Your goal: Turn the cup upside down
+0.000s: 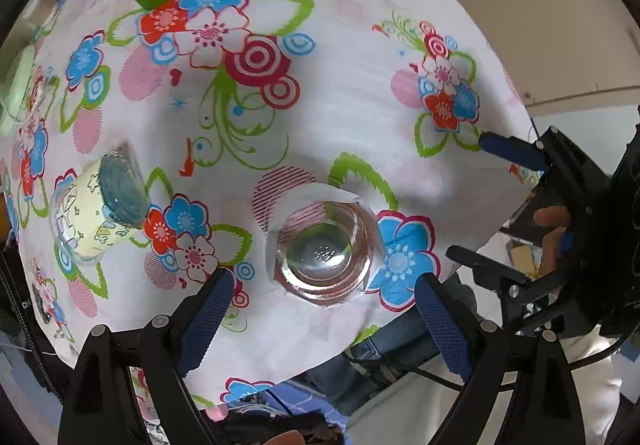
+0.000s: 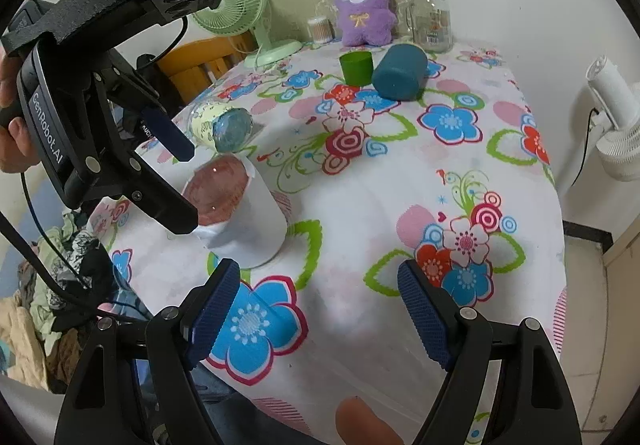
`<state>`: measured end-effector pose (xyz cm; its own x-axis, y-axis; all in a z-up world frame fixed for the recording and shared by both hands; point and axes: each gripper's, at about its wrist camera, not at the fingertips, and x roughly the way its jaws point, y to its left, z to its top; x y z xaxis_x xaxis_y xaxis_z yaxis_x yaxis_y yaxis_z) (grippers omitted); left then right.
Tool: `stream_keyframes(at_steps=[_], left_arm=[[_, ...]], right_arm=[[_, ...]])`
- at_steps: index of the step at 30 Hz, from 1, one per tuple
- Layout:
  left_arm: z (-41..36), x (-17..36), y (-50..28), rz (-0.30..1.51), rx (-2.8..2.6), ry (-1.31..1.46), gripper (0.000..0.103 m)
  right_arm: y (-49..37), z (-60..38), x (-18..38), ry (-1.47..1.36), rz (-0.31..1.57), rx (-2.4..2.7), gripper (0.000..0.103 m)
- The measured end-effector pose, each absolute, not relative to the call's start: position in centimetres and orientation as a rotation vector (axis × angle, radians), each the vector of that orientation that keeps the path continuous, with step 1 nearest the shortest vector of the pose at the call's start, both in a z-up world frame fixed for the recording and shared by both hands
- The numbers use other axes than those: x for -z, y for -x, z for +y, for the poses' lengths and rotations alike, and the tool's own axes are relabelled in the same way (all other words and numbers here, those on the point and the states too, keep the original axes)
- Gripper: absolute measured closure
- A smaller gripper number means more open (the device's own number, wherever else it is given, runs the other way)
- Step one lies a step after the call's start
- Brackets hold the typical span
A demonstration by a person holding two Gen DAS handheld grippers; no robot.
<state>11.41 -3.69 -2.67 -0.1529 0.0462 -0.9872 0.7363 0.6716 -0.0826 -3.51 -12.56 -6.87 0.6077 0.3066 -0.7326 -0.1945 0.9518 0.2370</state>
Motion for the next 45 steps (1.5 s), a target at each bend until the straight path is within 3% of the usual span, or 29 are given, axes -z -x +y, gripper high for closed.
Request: stream_keyframes(at_steps=[27, 38, 45], left_arm=[[-0.4, -1.5, -8.3, 1.324, 0.671, -0.507, 0.010], [2.8, -4.2, -5.4, 0.872, 0.583, -0.367, 0.010], [6.2, -4.1, -2.7, 0.697, 0.507, -0.239, 0.007]], right_arm=[[3.3, -8.6, 2.2, -0.050, 0.775, -0.293, 0.020], [4.2, -7.4, 0.3, -0.036, 0.653, -0.233, 0.020], [5.4, -6.5, -0.2, -0.030, 0.589, -0.160, 0.020]])
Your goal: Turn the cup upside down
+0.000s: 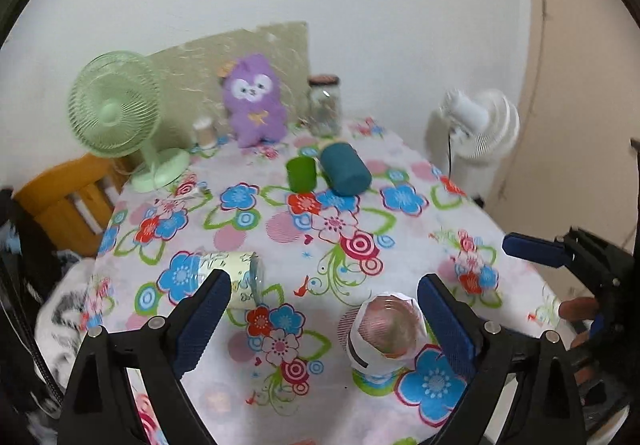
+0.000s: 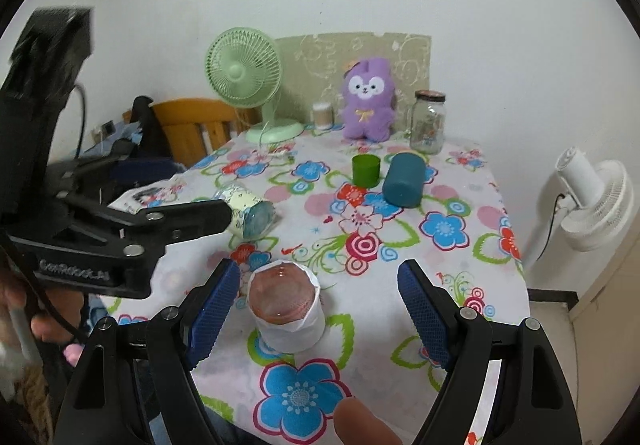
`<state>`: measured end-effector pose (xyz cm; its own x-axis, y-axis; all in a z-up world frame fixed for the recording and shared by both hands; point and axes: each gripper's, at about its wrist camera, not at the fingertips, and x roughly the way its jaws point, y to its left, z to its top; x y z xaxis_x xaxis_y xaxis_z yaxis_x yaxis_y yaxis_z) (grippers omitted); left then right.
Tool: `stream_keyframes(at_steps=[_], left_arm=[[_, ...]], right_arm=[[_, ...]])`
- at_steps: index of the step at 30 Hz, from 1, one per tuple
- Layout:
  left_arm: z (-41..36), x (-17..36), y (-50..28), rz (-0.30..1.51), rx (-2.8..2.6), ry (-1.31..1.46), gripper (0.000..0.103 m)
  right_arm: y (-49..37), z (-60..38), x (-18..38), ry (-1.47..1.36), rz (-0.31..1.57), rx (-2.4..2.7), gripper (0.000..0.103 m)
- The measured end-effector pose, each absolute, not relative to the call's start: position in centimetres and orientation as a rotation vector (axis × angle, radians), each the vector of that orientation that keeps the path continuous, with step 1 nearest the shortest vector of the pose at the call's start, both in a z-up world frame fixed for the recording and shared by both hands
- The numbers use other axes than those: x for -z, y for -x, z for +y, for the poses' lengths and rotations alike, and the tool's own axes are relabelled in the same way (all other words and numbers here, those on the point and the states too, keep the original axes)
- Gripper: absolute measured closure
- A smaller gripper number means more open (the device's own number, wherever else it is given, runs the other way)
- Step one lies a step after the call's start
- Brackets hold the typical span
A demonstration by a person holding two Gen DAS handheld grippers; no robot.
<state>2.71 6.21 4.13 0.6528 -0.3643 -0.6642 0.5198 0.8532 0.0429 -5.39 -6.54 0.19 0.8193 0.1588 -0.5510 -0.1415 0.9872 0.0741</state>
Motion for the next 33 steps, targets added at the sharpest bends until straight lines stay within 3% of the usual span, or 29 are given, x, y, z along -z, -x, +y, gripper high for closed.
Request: stream_keyframes(at_steps=[10, 14, 21, 26, 33], left_arm=[[9.3, -4.0, -0.5, 0.559, 0.412, -0.086, 0.000], [9.8, -4.1, 0.3, 0.515, 0.381, -0.080, 0.000], [10.7, -3.7, 1.3, 0.471, 0.349, -0.066, 0.000], [11.5, -3.4, 2.0, 0.424, 0.325, -0.071, 0.000], [12.6, -3.4, 2.5, 0.389, 0.295, -0.058, 0.000]], right_arm=[[7.5, -3.8, -1.5, 0.058, 0.510, -0.084, 0.020], [8.5, -2.7, -1.6, 0.076, 0.485, -0.056, 0.010], [9.0, -2.3, -0.6, 0.037, 0.494, -0.032, 0.009], [9.5, -1.9, -0.1, 0.041, 0.493, 0.037, 0.001], [9.9, -1.5, -0.2, 0.058, 0.493, 0.066, 0.000]])
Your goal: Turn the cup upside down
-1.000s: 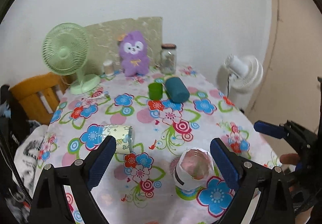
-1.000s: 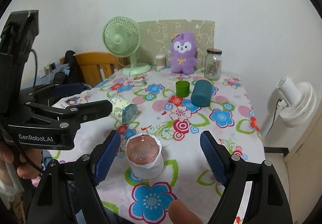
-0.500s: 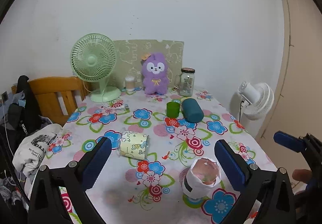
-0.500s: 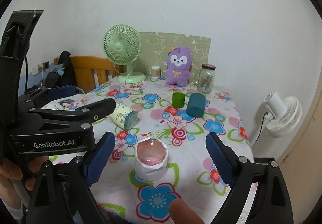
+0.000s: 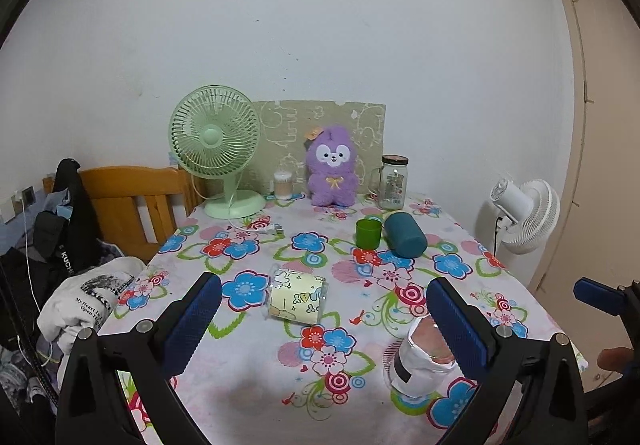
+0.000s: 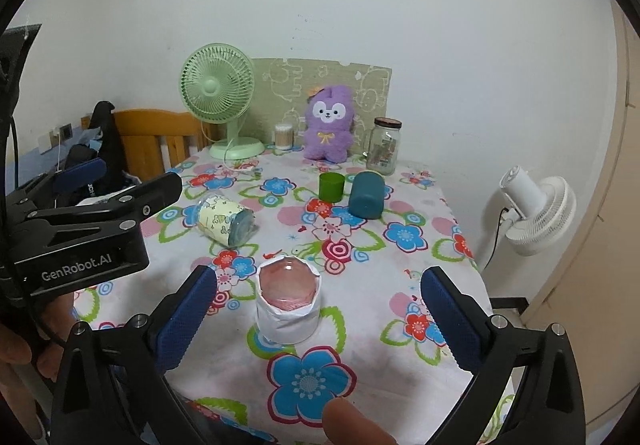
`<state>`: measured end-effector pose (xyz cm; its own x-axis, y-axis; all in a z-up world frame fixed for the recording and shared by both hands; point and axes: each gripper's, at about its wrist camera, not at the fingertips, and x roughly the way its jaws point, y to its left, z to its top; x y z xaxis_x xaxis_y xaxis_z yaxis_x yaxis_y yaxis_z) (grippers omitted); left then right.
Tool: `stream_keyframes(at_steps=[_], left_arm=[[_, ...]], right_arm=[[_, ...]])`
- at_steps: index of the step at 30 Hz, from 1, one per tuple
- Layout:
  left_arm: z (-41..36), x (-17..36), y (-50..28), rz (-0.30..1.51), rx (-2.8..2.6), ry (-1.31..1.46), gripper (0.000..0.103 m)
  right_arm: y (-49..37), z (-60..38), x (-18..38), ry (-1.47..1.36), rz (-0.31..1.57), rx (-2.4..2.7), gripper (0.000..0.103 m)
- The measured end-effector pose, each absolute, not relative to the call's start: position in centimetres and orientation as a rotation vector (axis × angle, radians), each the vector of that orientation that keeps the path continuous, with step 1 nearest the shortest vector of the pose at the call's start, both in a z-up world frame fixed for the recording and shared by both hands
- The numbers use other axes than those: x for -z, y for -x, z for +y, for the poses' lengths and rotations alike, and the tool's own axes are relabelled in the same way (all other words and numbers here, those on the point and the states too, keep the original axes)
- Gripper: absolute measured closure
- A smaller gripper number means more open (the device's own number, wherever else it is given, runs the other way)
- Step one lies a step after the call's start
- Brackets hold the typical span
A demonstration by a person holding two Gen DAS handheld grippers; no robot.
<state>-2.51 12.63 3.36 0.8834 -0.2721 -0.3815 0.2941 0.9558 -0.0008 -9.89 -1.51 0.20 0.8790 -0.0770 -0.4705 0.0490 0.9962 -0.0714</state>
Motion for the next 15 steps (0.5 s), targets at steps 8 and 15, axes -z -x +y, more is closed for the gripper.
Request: stream_keyframes(at_steps=[8, 15], left_arm=[[12.95, -2.86, 2.33, 0.394, 0.266, -0.045, 0.000], [12.75, -2.42, 2.27, 0.399, 0.274, -0.046, 0.000]], right_arm=[[10.13, -1.28, -0.37, 0.066, 0.482, 0.075, 0.000], [10.16, -1.56, -0.50, 0.050, 0.484, 0.082, 0.000]])
